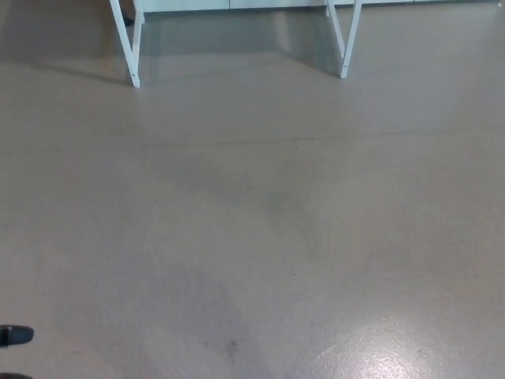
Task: The robot walks towards a table in front, picks a shampoo with left hand and puts it in a small grey container
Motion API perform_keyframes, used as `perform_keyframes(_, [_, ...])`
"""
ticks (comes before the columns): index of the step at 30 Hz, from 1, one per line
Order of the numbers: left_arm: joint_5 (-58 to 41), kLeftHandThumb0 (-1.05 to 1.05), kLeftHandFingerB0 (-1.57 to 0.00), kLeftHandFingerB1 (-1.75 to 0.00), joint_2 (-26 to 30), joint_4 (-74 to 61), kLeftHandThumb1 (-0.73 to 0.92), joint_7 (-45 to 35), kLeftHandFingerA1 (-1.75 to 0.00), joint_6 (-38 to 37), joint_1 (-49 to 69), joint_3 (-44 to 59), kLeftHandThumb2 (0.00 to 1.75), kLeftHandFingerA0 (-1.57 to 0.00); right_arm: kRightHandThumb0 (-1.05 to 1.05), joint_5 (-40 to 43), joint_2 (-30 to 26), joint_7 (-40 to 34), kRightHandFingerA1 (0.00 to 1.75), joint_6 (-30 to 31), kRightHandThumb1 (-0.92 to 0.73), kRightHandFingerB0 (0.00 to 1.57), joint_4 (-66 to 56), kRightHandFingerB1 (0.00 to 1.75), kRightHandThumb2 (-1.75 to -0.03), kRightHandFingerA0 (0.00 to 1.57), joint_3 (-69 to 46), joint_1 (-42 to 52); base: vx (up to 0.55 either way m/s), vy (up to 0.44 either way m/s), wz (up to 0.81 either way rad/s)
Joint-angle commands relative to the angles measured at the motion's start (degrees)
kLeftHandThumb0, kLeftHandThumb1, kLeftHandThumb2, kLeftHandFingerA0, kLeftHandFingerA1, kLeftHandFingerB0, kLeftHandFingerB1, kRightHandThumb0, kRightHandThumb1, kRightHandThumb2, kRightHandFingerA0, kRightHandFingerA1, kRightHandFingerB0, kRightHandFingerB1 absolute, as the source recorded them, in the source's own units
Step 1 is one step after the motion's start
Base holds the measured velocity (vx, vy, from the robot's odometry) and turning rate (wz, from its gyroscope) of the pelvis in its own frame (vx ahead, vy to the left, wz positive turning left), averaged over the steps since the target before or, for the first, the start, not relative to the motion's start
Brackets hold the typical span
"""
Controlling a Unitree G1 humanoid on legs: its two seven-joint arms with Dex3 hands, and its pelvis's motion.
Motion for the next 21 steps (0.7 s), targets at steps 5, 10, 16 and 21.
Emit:
perform_keyframes(5, [-0.56,0.38,-0.41,-0.83,1.23,1.07,0.13,-2.09,-0.98,-1.53,0.43,-0.48,1.38,-0.62,-0.24,1.62,-0.03,-2.36,0.47,-2.41,-0.48,0.58,0.82,0.40,-0.54,0.79,-2.56,0.59,0.00,0.000,0.00])
perform_keyframes(10, [-0.96,0.42,-0.42,-0.84,0.93,1.11,0.12,-2.12,-1.00,-1.38,0.64,-0.17,1.42,-0.62,-0.30,1.48,-0.03,-3.22,0.48,-3.10,-0.48,0.58,0.76,0.41,-0.55,0.79,-3.11,0.88,0.06,-0.024,-0.02])
perform_keyframes(16, [-0.60,0.42,-0.42,-0.84,0.91,1.17,0.17,-1.91,-1.00,-1.36,0.83,-0.71,1.40,-0.62,-0.32,1.88,0.20,-3.38,0.47,-3.24,-0.48,0.60,0.93,0.41,-0.54,0.78,-3.53,1.76,0.00,0.000,0.10])
perform_keyframes(21, [-0.74,0.44,-0.44,-0.85,0.77,1.20,0.15,-1.39,-1.00,-1.27,0.60,-0.84,1.40,-0.62,-0.30,1.94,0.22,-3.42,0.47,-3.13,-0.48,0.60,0.97,0.41,-0.54,0.79,-3.57,1.87,0.15,0.201,-0.17])
